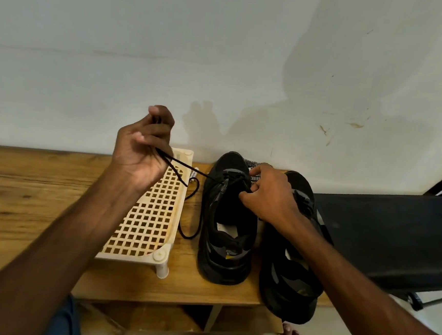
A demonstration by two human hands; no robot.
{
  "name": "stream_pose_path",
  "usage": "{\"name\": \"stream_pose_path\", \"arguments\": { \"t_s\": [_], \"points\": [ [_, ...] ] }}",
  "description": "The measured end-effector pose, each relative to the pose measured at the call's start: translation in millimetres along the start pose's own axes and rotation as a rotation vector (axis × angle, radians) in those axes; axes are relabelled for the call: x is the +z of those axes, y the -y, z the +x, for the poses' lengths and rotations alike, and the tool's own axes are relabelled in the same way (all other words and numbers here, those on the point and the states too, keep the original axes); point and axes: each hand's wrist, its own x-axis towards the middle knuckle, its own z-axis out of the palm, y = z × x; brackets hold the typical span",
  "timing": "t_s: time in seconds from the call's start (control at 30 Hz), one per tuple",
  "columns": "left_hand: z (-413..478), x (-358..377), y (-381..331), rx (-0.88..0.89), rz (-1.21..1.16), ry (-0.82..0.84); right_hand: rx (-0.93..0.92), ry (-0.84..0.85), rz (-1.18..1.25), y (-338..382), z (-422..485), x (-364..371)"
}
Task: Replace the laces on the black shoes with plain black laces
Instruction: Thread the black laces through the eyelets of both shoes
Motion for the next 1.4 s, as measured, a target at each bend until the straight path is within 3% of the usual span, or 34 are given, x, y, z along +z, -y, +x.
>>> {"name": "stream_pose_path", "arguments": {
  "t_s": [0.07,0.17,0.23,0.3,0.4,0.53,0.7,0.83,1.03,1.1,1.2,1.33,1.4],
  "points": [
    [1.2,-3.5,-1.1,0.034,0.358,-0.131,0.0,-0.004,-0.005,-0.1,0.2,0.1],
    [4.6,-17.2,18.9,0.133,1.485,-0.385,0.004,-0.003,-0.013,0.5,0.4,0.3],
    [6.4,-30.7,34.9,0.165,2.123,-0.328,-0.001,-0.006,-0.021,1.0,0.1,1.0],
    [7.1,-36.1,46.0,0.135,2.38,-0.257,-0.001,-0.004,-0.03,1.7,0.0,0.7],
    [10.6,-35.2,49.1,0.099,2.397,-0.222,0.001,0.004,-0.03,1.6,-0.3,0.1],
    [10.3,-29.0,44.1,0.198,2.25,-0.225,-0.01,0.006,-0.032,1.9,-1.0,-0.1],
    [8.6,-27.9,43.9,-0.057,2.053,-0.225,-0.018,0.0,-0.045,4.8,-2.0,-0.4],
    [14.4,-41.9,44.8,0.064,2.384,-0.322,-0.017,-0.001,-0.054,6.4,-2.8,-0.1],
    [19.2,-47.2,51.0,0.108,2.55,-0.273,-0.006,0.011,-0.064,6.9,-2.6,-0.6],
    [22.4,-47.6,51.4,0.011,2.557,-0.29,-0.002,0.013,-0.069,7.1,-2.4,-1.0],
    [26.2,-35.2,50.4,-0.072,2.201,-0.304,0.0,0.034,-0.062,7.3,-2.4,-3.6],
    [19.7,-7.6,39.4,0.04,1.426,-0.182,-0.143,-0.058,0.031,14.0,-4.7,-10.6],
    [15.8,-1.3,35.5,0.082,1.263,-0.074,-0.243,-0.128,0.216,26.5,-7.7,-16.4]
  ]
}}
